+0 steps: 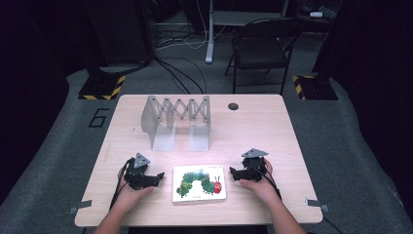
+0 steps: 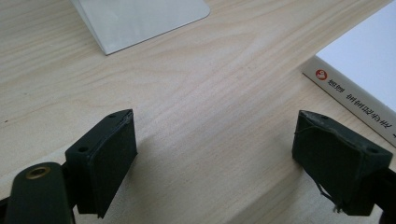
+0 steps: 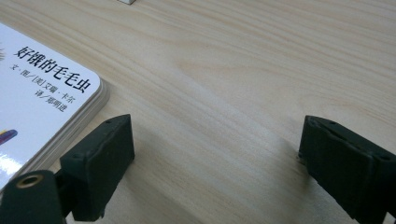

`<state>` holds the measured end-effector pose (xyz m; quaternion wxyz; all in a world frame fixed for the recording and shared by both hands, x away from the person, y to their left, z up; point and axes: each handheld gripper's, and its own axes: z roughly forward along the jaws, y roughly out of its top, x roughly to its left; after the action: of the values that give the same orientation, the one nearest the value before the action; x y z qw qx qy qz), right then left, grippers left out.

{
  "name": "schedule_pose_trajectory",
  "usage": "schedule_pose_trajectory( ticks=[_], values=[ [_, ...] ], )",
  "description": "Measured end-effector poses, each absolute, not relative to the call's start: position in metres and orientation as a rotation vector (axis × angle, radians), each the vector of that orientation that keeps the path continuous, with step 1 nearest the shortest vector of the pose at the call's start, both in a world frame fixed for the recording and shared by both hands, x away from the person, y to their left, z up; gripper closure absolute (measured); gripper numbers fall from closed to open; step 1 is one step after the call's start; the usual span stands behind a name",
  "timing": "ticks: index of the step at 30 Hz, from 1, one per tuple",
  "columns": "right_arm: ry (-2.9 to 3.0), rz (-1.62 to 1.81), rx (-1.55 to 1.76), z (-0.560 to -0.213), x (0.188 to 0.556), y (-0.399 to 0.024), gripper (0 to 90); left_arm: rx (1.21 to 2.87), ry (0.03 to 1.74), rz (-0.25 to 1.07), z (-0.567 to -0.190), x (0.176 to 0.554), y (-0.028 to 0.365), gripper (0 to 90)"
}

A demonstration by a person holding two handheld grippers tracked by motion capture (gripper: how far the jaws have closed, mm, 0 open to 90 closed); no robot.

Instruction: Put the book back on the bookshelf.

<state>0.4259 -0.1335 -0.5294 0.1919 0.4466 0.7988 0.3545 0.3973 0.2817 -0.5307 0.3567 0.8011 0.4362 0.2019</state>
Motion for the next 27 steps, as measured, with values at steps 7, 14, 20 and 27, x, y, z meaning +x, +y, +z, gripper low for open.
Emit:
schedule_pose_trajectory(
  ticks=[7, 14, 20, 27],
  values=[
    [2.253, 0.988, 1.241, -0.5295, 0.4254, -0.1343, 8.9, 2.072, 1.126, 0.521, -0.5305, 0.3976, 0.2814, 13.0],
    [2.253, 0.988, 1.241, -0.5295, 0.4254, -0.1343, 8.9, 2.072, 1.127, 0.522, -0.5305, 0.3979, 0.2813, 13.1],
    [2.253, 0.986, 1.242, -0.5295, 0.4253, -0.1344, 8.9, 2.069, 1.132, 0.52, -0.5302, 0.3978, 0.2815, 13.6],
    [2.253, 0.987, 1.242, -0.5295, 0.4253, -0.1343, 8.9, 2.066, 1.135, 0.528, -0.5304, 0.3978, 0.2809, 13.5]
  ],
)
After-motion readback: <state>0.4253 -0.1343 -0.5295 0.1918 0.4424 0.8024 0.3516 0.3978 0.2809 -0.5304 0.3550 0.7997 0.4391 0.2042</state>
